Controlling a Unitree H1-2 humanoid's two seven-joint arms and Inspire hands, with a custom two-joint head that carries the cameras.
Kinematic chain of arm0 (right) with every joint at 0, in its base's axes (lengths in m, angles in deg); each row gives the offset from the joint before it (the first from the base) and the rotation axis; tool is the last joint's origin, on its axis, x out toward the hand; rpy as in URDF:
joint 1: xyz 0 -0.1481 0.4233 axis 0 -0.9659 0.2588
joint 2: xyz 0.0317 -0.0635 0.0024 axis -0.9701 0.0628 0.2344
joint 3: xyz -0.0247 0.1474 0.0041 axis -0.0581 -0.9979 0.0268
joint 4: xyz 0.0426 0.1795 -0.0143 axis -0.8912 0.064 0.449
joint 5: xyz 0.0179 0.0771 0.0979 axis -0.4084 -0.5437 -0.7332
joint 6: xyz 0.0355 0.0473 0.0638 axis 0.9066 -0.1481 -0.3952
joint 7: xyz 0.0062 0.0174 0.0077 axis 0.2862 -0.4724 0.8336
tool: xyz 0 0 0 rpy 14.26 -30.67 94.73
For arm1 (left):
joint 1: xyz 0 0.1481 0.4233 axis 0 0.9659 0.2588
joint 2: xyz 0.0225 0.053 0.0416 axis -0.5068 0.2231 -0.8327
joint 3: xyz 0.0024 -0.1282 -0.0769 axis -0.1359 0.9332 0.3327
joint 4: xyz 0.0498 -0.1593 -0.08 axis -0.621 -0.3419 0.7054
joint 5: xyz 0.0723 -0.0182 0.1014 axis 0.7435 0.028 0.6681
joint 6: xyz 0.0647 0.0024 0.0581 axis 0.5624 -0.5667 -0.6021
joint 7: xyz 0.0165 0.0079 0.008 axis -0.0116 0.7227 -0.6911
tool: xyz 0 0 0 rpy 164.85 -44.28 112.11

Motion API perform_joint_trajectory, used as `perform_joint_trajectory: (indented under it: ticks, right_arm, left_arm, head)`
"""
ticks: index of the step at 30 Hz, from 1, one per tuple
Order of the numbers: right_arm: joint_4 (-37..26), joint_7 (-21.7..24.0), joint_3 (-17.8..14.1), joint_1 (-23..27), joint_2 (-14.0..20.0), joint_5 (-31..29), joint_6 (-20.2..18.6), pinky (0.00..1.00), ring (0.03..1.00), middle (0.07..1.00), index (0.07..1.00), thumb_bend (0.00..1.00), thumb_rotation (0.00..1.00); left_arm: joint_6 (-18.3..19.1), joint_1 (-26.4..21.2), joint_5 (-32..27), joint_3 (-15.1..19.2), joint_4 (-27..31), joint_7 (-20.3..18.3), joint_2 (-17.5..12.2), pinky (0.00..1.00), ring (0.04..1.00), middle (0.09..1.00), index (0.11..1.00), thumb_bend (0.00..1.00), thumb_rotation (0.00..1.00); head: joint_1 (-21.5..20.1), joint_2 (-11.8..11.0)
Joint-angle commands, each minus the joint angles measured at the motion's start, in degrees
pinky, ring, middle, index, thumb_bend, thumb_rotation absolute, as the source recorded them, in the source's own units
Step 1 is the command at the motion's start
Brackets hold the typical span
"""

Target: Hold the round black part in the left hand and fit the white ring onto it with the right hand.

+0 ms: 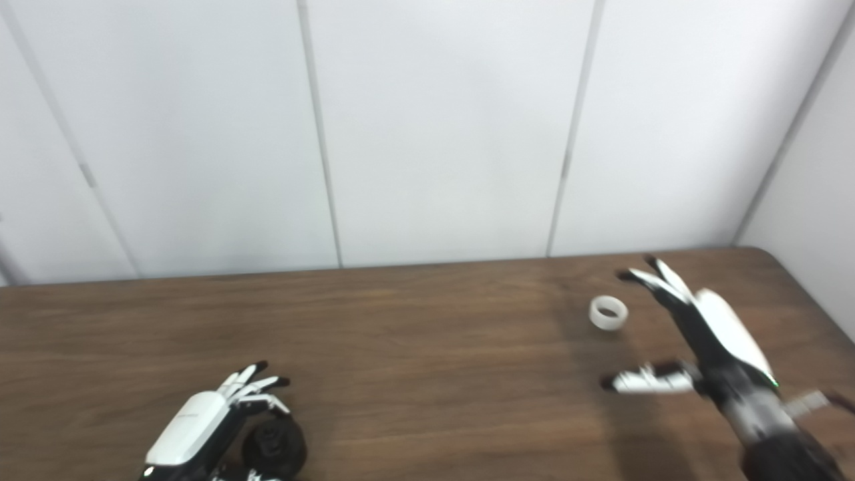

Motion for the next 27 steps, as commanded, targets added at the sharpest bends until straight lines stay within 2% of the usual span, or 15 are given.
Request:
perform_joint_trajectory:
  ticks: [1,3,5,11,16,23,27]
  right_arm:
    - [1.07,0.23,0.34,4.37,3.78,2.57,0.37,0.91,1.000,1.000,0.775,0.95,0.19]
    - [3.14,0.91,1.54,6.95,4.88,3.92,0.13,0.88,1.000,1.000,0.766,0.96,0.23]
    - [5.16,1.75,2.63,9.47,5.74,4.66,-0.34,0.91,1.000,1.000,0.763,0.97,0.24]
    - [11.64,3.23,5.79,15.36,7.21,6.75,-1.78,0.94,1.000,1.000,0.756,0.94,0.20]
    - [16.94,2.99,8.06,18.44,7.49,7.87,-1.26,0.99,1.000,1.000,0.744,0.94,0.22]
    - [22.64,5.43,12.40,23.14,8.02,11.35,-3.65,1.00,1.000,1.000,0.770,0.92,0.20]
    - [25.88,6.03,14.67,24.80,8.43,12.71,-2.61,1.00,1.000,1.000,0.778,0.93,0.23]
  left_arm:
    - [-2.52,-0.09,0.07,-0.47,-0.85,-0.94,-0.86,1.00,1.000,0.868,0.479,0.52,0.04]
    - [-3.78,-0.26,0.39,-0.35,-1.68,-0.54,-1.06,1.00,1.000,0.865,0.479,0.52,0.04]
    - [-4.64,-0.34,0.27,-0.07,-2.28,-0.61,-1.19,1.00,1.000,0.864,0.479,0.52,0.04]
    - [-6.44,-0.16,0.23,0.34,-2.81,-1.01,-1.40,1.00,1.000,0.862,0.479,0.52,0.04]
    - [-7.34,0.34,0.19,0.51,-2.94,-0.93,-1.22,1.00,1.000,0.861,0.478,0.52,0.04]
    - [-7.74,1.06,1.37,0.61,-2.75,-0.65,-1.40,1.00,1.000,0.859,0.479,0.52,0.04]
    - [-8.05,1.32,1.38,0.78,-2.61,-0.60,-1.59,1.00,1.000,0.860,0.479,0.52,0.04]
  head:
    - [-0.35,0.03]
    - [-1.64,-0.27]
    - [-2.50,-0.50]
    - [-3.97,-1.09]
    - [-4.78,-1.42]
    - [-4.89,-1.51]
    - [-5.08,-1.53]
